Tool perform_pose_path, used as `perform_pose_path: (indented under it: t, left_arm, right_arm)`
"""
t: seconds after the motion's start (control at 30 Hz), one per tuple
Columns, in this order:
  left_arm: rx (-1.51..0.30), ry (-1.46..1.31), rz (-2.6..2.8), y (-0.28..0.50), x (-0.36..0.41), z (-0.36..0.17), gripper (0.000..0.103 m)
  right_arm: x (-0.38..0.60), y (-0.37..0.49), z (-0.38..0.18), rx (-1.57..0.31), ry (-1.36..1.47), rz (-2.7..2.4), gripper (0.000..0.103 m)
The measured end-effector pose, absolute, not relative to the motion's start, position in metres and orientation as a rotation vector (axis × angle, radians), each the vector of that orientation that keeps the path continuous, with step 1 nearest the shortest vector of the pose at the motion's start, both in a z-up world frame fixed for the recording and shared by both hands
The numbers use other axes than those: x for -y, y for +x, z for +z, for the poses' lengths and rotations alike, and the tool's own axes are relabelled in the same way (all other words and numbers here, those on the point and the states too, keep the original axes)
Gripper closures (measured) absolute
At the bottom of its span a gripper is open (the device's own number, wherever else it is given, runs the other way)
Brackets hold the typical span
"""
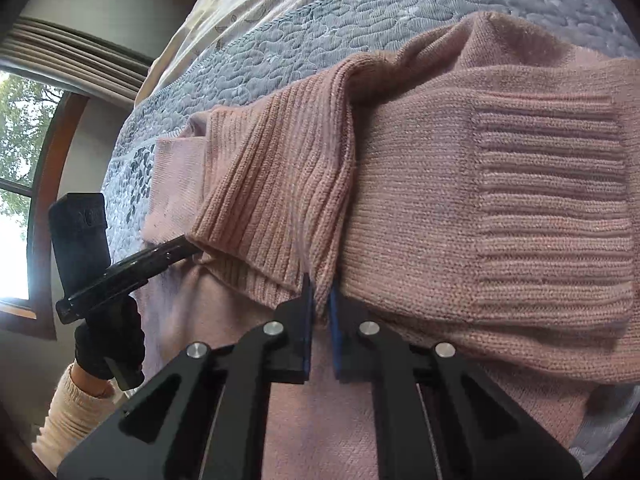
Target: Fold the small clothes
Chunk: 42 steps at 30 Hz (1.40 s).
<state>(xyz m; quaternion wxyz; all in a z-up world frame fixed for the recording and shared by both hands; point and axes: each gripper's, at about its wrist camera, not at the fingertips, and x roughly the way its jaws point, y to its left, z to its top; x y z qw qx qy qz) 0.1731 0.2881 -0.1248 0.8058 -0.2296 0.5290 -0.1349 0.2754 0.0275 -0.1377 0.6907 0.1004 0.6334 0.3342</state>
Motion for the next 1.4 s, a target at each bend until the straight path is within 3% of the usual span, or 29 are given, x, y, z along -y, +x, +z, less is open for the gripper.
perform_pose_path:
  t: [0.17, 0.23, 0.37, 0.47, 0.6, 0.9, 1.4]
  left_arm:
    - [-1.115, -0.547, -0.288, 0.170, -0.294, -0.128, 0.090]
    - [-1.118, -0.540, -0.268, 0.163, -0.294, -0.119, 0.090]
    - [-1.110, -0.467, -0.245, 0.121, -0.294, -0.091, 0.066]
    - [-1.114, -0.373, -0.211, 0.075, -0.298, -0.070, 0.051]
    - [-1.130, -0.321, -0.140, 0.007, -0.315, -0.053, 0.043]
    - [-1.204, -0.295, -0.032, -0.102, -0.343, -0.053, 0.042]
    - [-1.301, -0.343, -0.050, -0.178, -0.336, -0.090, 0.042]
  right_arm:
    - [-0.029, 0.277, -0.143, -1.416, 0.225, 0.742, 0.097]
    - [-0.026, 0.272, -0.135, -1.396, 0.243, 0.760, 0.092]
    - [0.003, 0.238, -0.103, -1.318, 0.215, 0.746, 0.067]
    - [0.033, 0.194, -0.082, -1.267, 0.151, 0.717, 0.060]
    - [0.078, 0.129, -0.071, -1.269, 0.174, 0.681, 0.059]
    - [0.138, 0.014, -0.072, -1.281, 0.239, 0.548, 0.052]
    - [0.158, -0.055, -0.105, -1.390, 0.224, 0.478, 0.052]
